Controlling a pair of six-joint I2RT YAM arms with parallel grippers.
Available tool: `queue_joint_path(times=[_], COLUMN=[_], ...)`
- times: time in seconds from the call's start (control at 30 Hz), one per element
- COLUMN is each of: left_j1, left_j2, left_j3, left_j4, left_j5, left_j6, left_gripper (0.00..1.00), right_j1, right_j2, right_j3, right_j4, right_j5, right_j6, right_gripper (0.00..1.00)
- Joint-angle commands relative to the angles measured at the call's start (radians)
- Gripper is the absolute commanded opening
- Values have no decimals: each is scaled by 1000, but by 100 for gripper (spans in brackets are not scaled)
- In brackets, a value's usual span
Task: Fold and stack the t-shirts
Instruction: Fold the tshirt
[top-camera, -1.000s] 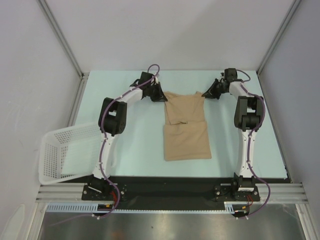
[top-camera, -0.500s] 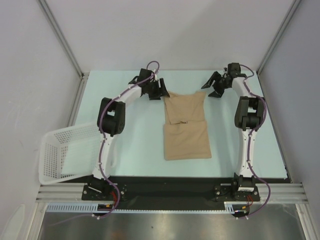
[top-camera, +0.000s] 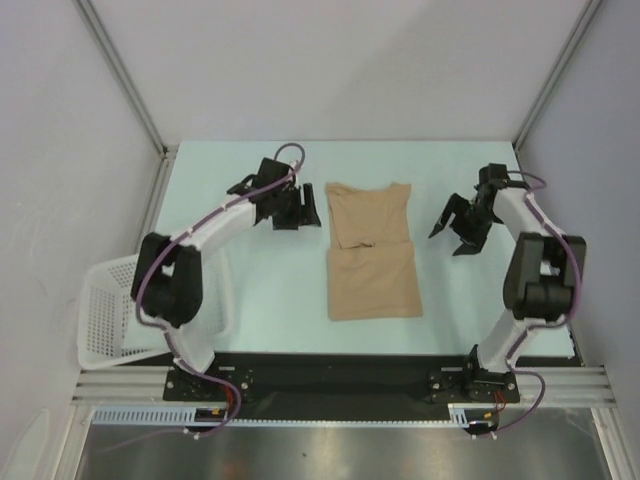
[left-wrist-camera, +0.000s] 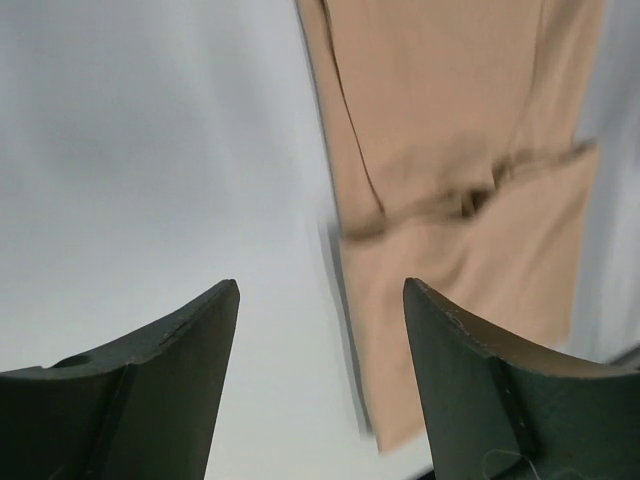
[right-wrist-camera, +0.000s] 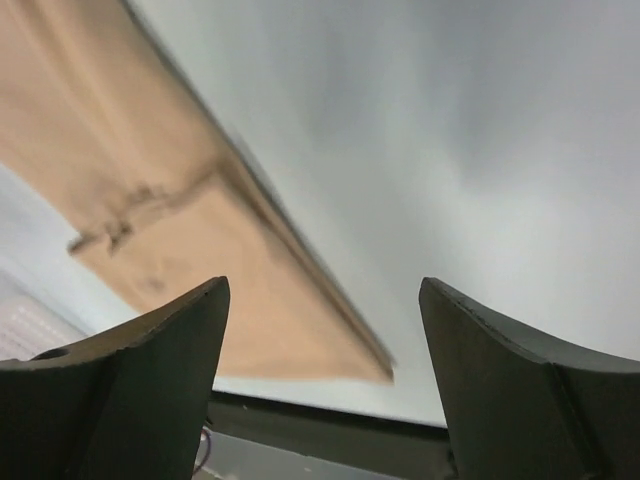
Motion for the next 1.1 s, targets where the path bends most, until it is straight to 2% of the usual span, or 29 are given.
queue_joint_path(times=[0.0, 0.1, 0.13, 0.17, 0.2, 0.23, 0.27, 0.33, 0.43, 0.53, 0.67, 0.77, 0.9, 1.07], left_j1=[-141, -253, -279, -302, -339, -353, -365, -402, -462, -499, -519, -533, -565, -565], left_j2=[-280, -431, -469, -544, -568, -594, -623, -647, -668, -646, -599, -551, -525, -482], left_j3=[-233, -384, -469, -513, -555, -644, -689, -790, -788, -761, -823, -841, -873, -873], left_j4=[27, 78, 119, 147, 176, 240, 277, 357, 321, 264, 323, 348, 414, 460], left_j5=[-105, -191, -208, -217, -217, -217, -216, -217, -338, -395, -380, -355, -349, -349], left_j6=[-170, -338, -465, -531, -602, -750, -821, -980, -1064, -1154, -1282, -1319, -1377, -1375], left_gripper=[73, 72, 72, 70, 69, 68, 63, 62, 62, 61, 48, 49, 49, 55], right_j1=[-5, -5, -5, -5, -4, -2, -2, -2, 31, 50, 67, 93, 99, 99], right_j2=[-294, -445, -532, -578, -618, -689, -715, -788, -830, -832, -815, -815, -821, -798], right_j3=[-208, -371, -417, -458, -545, -585, -619, -708, -777, -800, -883, -926, -923, -955], right_j4=[99, 137, 151, 188, 211, 234, 254, 262, 266, 248, 288, 319, 288, 369], right_j5=[-18, -97, -110, -124, -151, -160, -164, -167, -150, -102, -128, -144, -89, -105], right_j6=[46, 116, 169, 203, 235, 264, 319, 375, 467, 485, 550, 587, 565, 570], right_gripper=[83, 82, 79, 78, 77, 75, 75, 72, 63, 63, 63, 63, 63, 63])
